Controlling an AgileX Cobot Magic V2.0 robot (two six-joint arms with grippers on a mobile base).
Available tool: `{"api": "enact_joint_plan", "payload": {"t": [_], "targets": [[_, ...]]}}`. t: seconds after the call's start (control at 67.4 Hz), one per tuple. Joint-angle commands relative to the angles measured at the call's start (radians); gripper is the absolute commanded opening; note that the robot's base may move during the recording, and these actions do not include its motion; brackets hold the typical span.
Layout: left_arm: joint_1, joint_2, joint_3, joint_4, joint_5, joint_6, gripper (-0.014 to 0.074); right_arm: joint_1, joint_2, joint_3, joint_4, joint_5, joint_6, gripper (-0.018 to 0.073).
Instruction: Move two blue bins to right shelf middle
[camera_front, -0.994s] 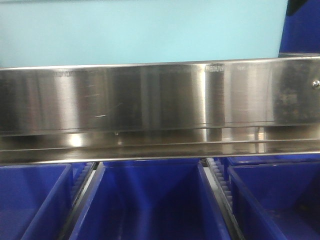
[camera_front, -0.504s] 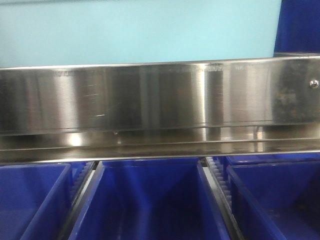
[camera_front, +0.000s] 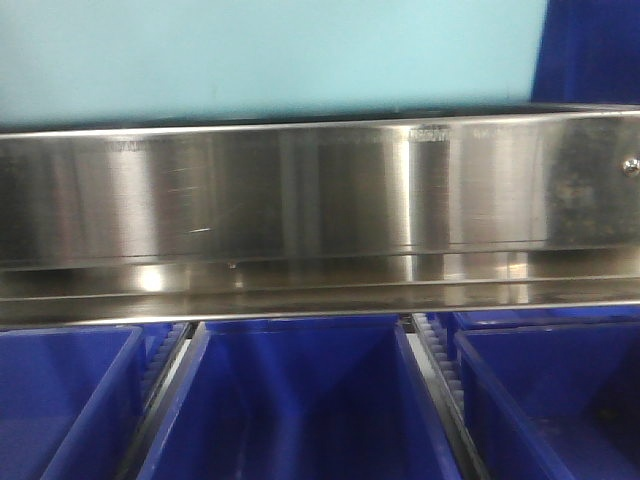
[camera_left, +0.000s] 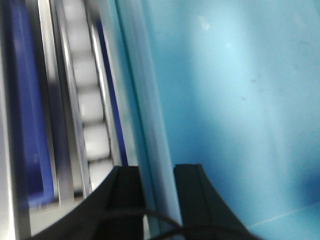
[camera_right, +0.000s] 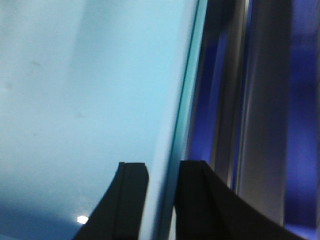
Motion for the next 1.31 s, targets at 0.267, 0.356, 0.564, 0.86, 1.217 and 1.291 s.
{"api": "enact_joint_plan", "payload": {"t": [0.267,0.356,0.564,0.86,1.217,1.291], "targets": [[-0.015,-0.102,-0.193,-0.182,-0.149,0.029,-0.0111,0.01,-0.038,-0.223,0.068,-0.081,-0.002,-0.0153],[-0.015,-0.107,-0.196,-0.182,-0.159,0.029,-0.0111,0.01,-0.04,-0.233,0.068,-0.081,-0.002,-0.0153],[-0.015,-0.103,-0.196,-0.178,-0.155,0.029,-0.0111,0.01,-0.04,-0.233,0.068,-0.081,-0.002,-0.0153],[-0.015,-0.103,-0.196,-0.178,-0.155,0.029,-0.0111,0.01,-0.04,-0.233,0.068,-0.081,-0.002,-0.0153],[-0.015,-0.103,-0.196,-0.178,-0.155,0.029,-0.0111,0.01,-0.04,-0.233,0.068,-0.081,-0.002,-0.0153],[-0.015,-0.103,-0.196,-0.178,-0.155,0.029,-0.0111,0.01,-0.04,-0.233,0.068,-0.081,-0.002,-0.0153]]}}
